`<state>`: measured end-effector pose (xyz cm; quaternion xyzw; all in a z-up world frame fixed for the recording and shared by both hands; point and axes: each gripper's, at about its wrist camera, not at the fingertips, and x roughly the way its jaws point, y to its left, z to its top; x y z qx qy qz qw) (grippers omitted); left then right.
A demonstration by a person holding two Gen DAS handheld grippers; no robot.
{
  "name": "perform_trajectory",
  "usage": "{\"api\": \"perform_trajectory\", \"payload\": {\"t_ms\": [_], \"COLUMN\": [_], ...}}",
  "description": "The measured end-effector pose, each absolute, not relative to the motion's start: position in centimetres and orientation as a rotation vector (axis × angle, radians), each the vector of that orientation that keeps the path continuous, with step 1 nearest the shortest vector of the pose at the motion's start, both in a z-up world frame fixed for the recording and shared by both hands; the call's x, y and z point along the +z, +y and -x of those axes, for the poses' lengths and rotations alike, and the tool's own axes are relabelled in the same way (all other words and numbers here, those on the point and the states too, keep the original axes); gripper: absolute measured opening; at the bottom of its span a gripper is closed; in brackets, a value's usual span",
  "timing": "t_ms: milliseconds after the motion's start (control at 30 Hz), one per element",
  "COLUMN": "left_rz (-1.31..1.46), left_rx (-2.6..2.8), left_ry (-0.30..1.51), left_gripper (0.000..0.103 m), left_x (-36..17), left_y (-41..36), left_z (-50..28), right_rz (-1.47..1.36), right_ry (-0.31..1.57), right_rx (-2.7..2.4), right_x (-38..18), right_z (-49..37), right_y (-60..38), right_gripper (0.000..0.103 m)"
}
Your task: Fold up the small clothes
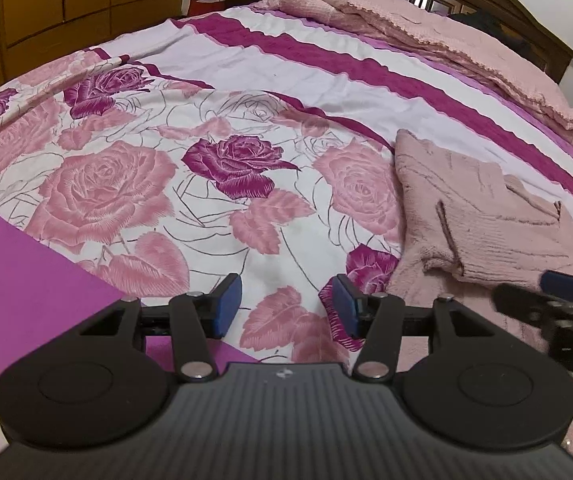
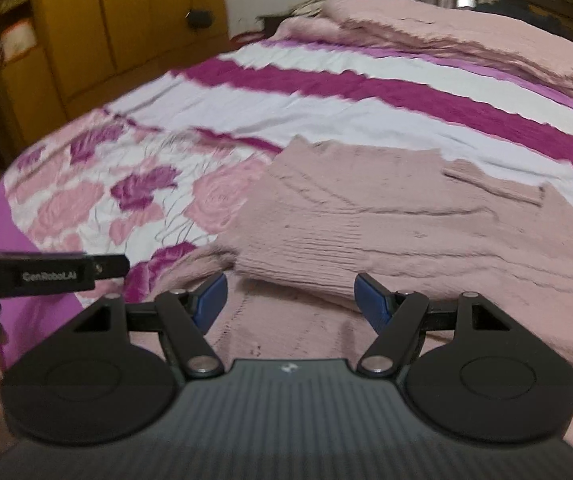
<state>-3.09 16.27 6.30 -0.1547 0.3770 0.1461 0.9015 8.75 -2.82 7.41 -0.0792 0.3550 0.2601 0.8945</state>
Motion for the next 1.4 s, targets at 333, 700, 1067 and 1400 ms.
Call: {"api": "perform_trajectory", "payload": {"t_ms": [333, 700, 1067, 1400], "left_rz": [0.344, 0.333, 0.249, 0.181], "left_rx": [0.294, 0.259, 0.175, 0.105], "left_ry": [0.786, 0.767, 0.725, 0.713], "left_gripper": [0.059, 0.059, 0.059, 0.059], "left_x": [5.2, 6.7, 8.8, 8.9], "left_y": [16.3, 14.8, 11.2, 7.8], "left_z": [1.8, 1.3, -0.6, -4.4], "right_rz": [0.321, 0.200, 0.028, -0.215], "right_ry": [0.720, 0.608, 0.491, 0.586], "right_rx": [0.585, 0.609, 0.353, 0.058], "right_x": [5.8, 8.7, 13.3, 8.2], "right_z": [-10.6, -10.9, -11.0, -11.3], "right_y": [-0.4, -3.6, -15.4, -26.9], "right_gripper": [0.054, 0.011, 0.011, 0.011]}}
